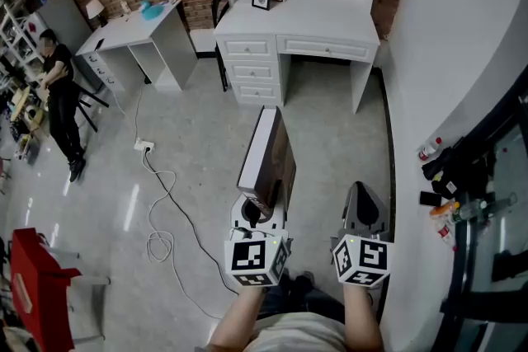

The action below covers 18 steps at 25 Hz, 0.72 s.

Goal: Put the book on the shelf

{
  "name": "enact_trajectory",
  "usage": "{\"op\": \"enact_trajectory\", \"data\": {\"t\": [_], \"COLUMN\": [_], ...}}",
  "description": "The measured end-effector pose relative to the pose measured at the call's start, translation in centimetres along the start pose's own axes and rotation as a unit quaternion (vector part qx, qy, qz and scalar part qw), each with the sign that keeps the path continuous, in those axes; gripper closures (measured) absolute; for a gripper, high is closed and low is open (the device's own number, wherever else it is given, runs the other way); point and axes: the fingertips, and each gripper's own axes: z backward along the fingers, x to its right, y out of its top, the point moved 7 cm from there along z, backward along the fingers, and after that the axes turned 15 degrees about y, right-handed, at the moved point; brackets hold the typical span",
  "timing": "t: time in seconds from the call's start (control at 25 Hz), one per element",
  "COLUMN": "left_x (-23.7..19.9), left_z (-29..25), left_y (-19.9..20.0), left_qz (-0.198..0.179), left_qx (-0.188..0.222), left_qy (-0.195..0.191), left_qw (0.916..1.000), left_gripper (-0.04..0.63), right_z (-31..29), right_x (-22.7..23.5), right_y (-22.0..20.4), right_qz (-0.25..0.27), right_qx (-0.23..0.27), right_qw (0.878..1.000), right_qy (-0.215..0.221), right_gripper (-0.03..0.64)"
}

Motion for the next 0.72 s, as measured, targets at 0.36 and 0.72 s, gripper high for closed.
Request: {"op": "enact_trajectory", "data": {"t": [0.36,0.72], "left_x": [1.5,1.4], "left_z": [-1.2,-7.4], "left_y": [-0.6,-0.6], "left_qz": [-0.001,0.006], "left_qx": [0.0,-0.005], "left_qy": [0.017,0.01], "left_qw": [0.9999,0.9999], "left_gripper": [0.448,0.448], "right_z": [-0.8,-6.4], "right_x": [2.0,4.4], "right_y": [-0.9,-1.1], "right_qz": [-0.014,-0.02], "right_qx": [-0.01,-0.023], "right_qw": [1.0,0.999], "right_qy": [0.024,0.016], "right_gripper": [0.6,0.6]}}
